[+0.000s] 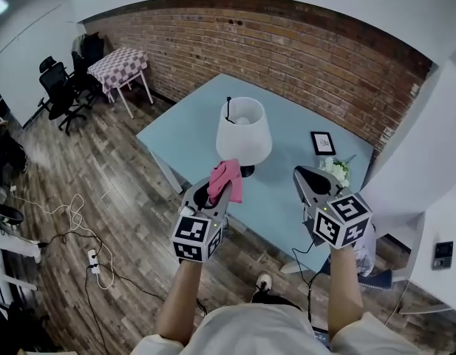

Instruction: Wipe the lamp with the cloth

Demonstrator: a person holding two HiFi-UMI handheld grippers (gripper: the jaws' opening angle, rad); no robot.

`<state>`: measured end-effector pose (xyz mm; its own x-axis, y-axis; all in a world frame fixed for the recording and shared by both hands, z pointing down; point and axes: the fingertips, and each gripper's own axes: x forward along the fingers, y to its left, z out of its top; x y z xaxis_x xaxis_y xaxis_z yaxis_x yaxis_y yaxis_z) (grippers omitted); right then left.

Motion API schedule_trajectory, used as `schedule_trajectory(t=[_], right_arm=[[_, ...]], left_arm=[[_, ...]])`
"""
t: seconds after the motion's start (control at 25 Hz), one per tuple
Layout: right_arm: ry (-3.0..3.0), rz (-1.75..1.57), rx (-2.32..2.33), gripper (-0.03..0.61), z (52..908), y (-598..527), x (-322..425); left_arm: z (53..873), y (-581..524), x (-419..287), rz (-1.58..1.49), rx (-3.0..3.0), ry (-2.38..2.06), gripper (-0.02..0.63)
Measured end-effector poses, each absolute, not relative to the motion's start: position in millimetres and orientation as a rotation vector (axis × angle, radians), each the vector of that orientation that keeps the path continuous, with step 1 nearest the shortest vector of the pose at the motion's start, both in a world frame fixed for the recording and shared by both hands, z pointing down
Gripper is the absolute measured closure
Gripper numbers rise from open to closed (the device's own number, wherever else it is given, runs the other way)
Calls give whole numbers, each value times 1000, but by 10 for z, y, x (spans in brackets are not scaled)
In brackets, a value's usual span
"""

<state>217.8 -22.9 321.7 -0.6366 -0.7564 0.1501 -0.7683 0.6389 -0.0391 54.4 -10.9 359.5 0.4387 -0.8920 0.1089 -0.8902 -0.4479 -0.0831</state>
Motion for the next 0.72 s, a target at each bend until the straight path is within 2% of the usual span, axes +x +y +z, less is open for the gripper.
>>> schedule_trajectory(t=[0.72], right_arm=[[-2706,21,1276,581,2926,1219,1575]], left_arm=[[3214,1343,-14,-255,-2535,1588,483]])
